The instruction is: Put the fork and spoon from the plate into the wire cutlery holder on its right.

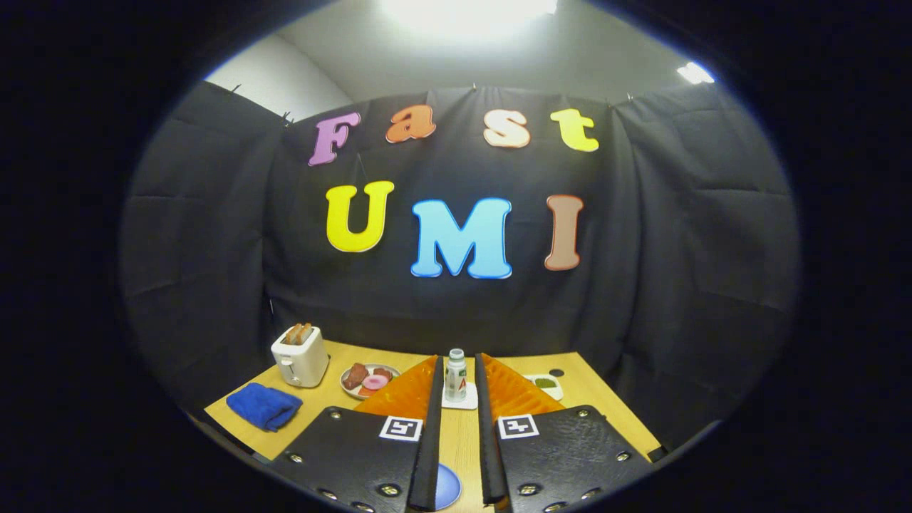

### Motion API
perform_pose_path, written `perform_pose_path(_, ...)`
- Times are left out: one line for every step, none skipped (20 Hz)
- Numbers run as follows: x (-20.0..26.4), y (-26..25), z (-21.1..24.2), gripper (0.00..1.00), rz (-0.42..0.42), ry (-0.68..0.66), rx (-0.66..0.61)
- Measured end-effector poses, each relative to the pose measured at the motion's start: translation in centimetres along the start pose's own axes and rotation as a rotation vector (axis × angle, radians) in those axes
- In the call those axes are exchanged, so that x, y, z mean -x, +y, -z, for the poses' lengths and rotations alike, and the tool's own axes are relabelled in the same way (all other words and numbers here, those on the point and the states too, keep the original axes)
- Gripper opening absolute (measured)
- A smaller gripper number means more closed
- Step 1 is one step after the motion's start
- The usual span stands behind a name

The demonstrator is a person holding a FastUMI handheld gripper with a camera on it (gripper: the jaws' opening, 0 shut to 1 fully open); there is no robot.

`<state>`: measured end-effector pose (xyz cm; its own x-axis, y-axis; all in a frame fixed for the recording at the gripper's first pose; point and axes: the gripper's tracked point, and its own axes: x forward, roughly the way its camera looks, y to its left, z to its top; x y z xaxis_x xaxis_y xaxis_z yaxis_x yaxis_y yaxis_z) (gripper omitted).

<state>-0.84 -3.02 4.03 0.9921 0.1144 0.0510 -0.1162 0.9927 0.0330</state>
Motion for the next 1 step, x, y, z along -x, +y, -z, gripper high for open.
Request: perform_pose_path(0.03,0.04,0.19,0.24,0.009,-0.014,0.028)
